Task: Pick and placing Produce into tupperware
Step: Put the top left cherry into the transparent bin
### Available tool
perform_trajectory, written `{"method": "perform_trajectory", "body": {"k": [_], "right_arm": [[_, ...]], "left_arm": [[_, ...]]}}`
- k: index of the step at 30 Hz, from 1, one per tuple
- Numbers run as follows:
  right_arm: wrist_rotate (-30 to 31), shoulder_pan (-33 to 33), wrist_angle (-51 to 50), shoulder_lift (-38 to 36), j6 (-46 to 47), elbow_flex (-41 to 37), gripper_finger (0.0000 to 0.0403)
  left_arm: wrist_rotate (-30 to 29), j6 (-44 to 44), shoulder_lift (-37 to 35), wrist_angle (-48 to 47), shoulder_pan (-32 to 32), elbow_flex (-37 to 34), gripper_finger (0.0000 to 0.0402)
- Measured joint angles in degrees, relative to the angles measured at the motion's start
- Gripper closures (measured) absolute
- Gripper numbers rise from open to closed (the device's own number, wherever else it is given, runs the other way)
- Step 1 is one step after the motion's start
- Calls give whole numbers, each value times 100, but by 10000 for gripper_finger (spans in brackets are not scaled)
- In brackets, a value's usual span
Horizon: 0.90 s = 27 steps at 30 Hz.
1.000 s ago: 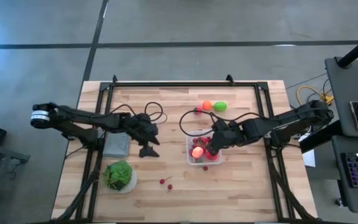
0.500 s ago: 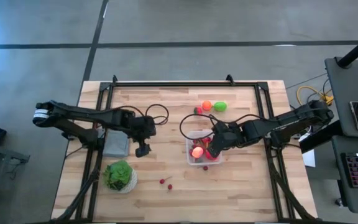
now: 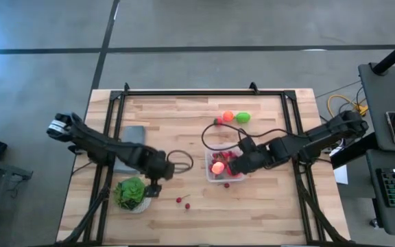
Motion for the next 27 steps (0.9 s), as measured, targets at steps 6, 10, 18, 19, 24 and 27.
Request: {"method": "perform_trajectory", "body": {"k": [6, 10, 18, 19, 24, 27], "right_arm": [[1, 263, -250, 0, 33, 0, 147], [-81, 354, -583, -34, -17, 0, 149], [-147, 766, -785, -249, -509, 0, 153], [-146, 808, -863, -279, -554, 0, 154], [-116, 994, -1289, -438, -488, 0, 156], [100, 1095, -1412, -531, -389, -10, 157]], "left_arm": [[-120, -950, 15, 50, -407, 42, 100], [-359, -2054, 5, 297, -424, 110, 100], [-357, -2212, 224, 1680, -584, 92, 100], [-354, -1887, 305, 1821, -646, 106, 100], [-443, -654, 872, 2081, -930, 194, 100], [-478, -704, 1244, 2045, -944, 214, 100]]}}
